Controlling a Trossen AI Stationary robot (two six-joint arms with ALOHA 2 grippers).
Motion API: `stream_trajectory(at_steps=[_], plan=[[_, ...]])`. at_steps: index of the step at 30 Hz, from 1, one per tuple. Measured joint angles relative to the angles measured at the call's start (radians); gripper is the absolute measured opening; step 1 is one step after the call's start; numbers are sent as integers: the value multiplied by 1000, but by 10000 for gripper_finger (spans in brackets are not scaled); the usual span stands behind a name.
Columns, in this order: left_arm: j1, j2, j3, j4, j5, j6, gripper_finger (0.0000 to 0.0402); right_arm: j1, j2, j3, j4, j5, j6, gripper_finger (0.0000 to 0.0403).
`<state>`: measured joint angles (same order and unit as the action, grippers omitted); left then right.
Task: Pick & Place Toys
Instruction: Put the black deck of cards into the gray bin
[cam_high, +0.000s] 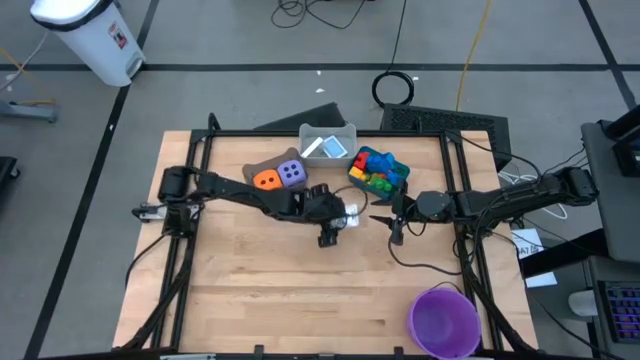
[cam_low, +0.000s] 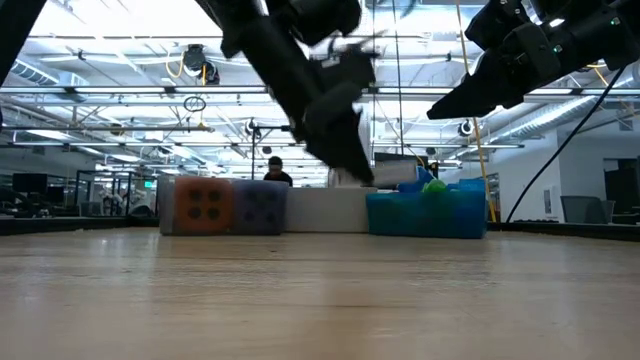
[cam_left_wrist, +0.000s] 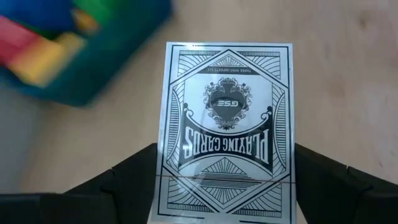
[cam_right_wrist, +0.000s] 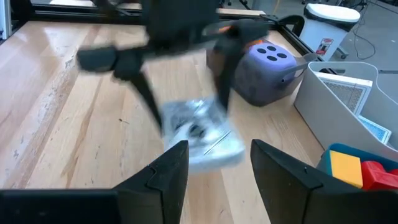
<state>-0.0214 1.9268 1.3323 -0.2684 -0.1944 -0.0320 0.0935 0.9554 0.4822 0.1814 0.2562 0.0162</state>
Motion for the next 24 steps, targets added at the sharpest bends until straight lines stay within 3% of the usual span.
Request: stream_trajectory(at_steps=[11,16,24], plan=[[168,-206,0,14,-227,29,311,0,0,0,1,0,0,169],[299,-193,1,56,-180,30,311,0,0,0,1,0,-1,169],[466,-53,0,238,-33,-27,311,0,0,0,3,0,-1,169]])
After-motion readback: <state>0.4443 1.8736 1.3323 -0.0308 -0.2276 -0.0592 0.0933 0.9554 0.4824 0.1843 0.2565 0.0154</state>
